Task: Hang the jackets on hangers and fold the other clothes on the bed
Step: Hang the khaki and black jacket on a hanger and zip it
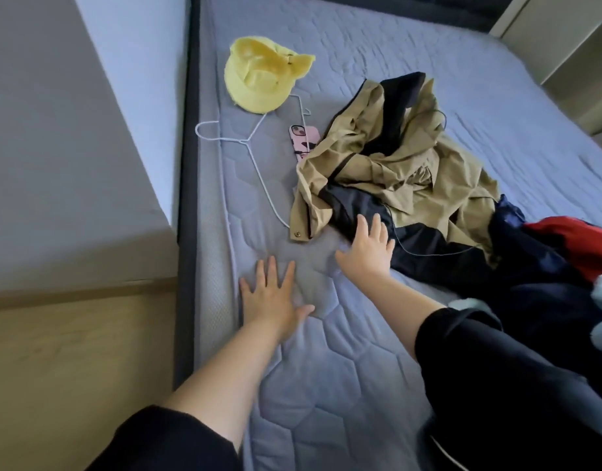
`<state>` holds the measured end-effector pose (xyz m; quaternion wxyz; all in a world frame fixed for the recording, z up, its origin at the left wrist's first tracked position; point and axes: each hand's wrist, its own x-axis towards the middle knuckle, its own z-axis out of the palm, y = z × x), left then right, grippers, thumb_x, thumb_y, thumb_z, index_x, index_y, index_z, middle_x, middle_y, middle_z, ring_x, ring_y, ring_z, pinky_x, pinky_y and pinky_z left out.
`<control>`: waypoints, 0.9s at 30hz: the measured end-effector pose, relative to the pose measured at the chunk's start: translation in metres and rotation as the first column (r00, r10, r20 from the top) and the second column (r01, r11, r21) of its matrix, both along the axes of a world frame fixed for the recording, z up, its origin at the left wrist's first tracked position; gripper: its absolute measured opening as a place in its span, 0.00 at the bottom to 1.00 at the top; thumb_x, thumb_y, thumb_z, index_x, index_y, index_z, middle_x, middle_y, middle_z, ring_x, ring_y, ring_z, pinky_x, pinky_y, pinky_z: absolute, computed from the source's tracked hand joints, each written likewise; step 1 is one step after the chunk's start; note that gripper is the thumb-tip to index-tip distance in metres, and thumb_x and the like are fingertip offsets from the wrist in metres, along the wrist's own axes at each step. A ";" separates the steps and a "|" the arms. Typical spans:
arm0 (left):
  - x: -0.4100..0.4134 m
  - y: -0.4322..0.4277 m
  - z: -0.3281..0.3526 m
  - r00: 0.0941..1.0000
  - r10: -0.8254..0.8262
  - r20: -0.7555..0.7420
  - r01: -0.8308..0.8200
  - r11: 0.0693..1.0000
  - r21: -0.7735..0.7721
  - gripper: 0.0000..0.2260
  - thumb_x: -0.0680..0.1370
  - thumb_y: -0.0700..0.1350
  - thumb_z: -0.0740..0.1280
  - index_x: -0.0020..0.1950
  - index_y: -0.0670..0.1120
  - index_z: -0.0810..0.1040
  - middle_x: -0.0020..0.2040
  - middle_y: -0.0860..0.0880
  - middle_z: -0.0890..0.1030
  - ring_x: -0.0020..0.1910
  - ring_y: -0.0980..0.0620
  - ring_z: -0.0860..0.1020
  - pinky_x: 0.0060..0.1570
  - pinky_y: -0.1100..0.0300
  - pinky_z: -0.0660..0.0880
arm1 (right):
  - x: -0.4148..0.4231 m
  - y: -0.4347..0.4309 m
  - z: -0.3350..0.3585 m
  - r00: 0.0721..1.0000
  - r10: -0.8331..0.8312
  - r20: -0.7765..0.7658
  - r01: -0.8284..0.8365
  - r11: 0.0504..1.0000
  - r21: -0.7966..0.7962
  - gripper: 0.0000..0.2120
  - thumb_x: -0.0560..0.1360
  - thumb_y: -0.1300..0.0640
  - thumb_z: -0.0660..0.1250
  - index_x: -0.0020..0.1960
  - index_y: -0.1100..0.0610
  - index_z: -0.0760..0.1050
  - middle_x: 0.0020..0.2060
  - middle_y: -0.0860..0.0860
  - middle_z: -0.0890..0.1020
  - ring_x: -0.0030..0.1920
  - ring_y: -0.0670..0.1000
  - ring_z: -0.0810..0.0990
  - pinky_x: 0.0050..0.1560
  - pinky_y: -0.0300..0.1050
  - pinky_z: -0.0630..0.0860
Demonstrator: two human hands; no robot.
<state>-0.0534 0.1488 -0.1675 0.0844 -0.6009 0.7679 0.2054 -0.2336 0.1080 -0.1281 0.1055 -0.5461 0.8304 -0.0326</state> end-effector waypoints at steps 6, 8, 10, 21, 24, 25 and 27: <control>-0.004 -0.010 -0.018 0.998 -0.016 0.068 0.016 1.000 -0.002 0.47 0.70 0.74 0.55 0.77 0.54 0.34 0.78 0.45 0.37 0.77 0.45 0.37 0.71 0.37 0.47 | -0.063 0.010 -0.015 0.990 -0.106 -0.092 0.112 0.992 0.062 0.36 0.74 0.47 0.66 0.76 0.46 0.52 0.77 0.57 0.41 0.77 0.60 0.42 0.72 0.65 0.45; -0.001 -0.009 -0.021 0.999 -0.014 0.045 0.015 1.000 -0.018 0.48 0.69 0.74 0.56 0.77 0.53 0.34 0.78 0.46 0.39 0.77 0.46 0.38 0.71 0.37 0.48 | -0.068 0.015 -0.019 0.990 -0.064 -0.125 0.071 0.996 0.056 0.24 0.77 0.51 0.64 0.71 0.48 0.64 0.77 0.57 0.45 0.77 0.59 0.44 0.72 0.65 0.45; -0.001 -0.009 -0.022 0.999 -0.001 0.036 0.001 1.000 -0.023 0.50 0.69 0.74 0.58 0.76 0.53 0.33 0.79 0.46 0.39 0.77 0.46 0.39 0.71 0.38 0.49 | -0.069 0.019 -0.024 0.986 0.030 -0.166 -0.031 1.000 -0.002 0.15 0.77 0.57 0.61 0.62 0.52 0.75 0.77 0.56 0.50 0.77 0.57 0.47 0.72 0.66 0.43; 0.019 -0.001 -0.001 0.544 0.448 -0.709 -0.395 0.883 0.255 0.21 0.80 0.49 0.63 0.73 0.46 0.68 0.74 0.48 0.66 0.75 0.51 0.60 0.71 0.60 0.55 | -0.004 0.056 0.007 0.925 0.240 0.293 -0.211 0.969 -0.126 0.07 0.77 0.62 0.61 0.47 0.60 0.78 0.45 0.58 0.82 0.50 0.61 0.77 0.40 0.44 0.64; 0.018 0.004 0.019 0.009 0.697 -0.717 -0.352 0.673 0.650 0.24 0.80 0.57 0.61 0.71 0.45 0.69 0.68 0.48 0.72 0.69 0.48 0.69 0.70 0.54 0.63 | 0.024 0.077 0.018 0.835 0.349 0.425 -0.346 0.934 -0.087 0.08 0.78 0.59 0.62 0.51 0.58 0.80 0.47 0.55 0.83 0.51 0.56 0.78 0.43 0.42 0.65; 0.017 0.007 0.022 -0.070 0.732 -0.678 -0.361 0.615 0.701 0.27 0.78 0.58 0.63 0.71 0.44 0.68 0.67 0.49 0.73 0.66 0.47 0.71 0.68 0.51 0.66 | 0.031 0.084 0.020 0.801 0.376 0.466 -0.395 0.916 -0.061 0.08 0.78 0.58 0.63 0.51 0.58 0.80 0.47 0.55 0.83 0.50 0.56 0.78 0.44 0.43 0.67; 0.018 0.016 0.024 -0.047 0.769 -0.637 -0.526 0.523 0.671 0.27 0.75 0.53 0.69 0.69 0.41 0.70 0.63 0.46 0.75 0.59 0.45 0.75 0.59 0.53 0.71 | 0.042 0.100 0.022 0.742 0.427 0.517 -0.485 0.874 -0.026 0.08 0.78 0.57 0.64 0.50 0.59 0.81 0.45 0.55 0.83 0.49 0.56 0.79 0.45 0.44 0.70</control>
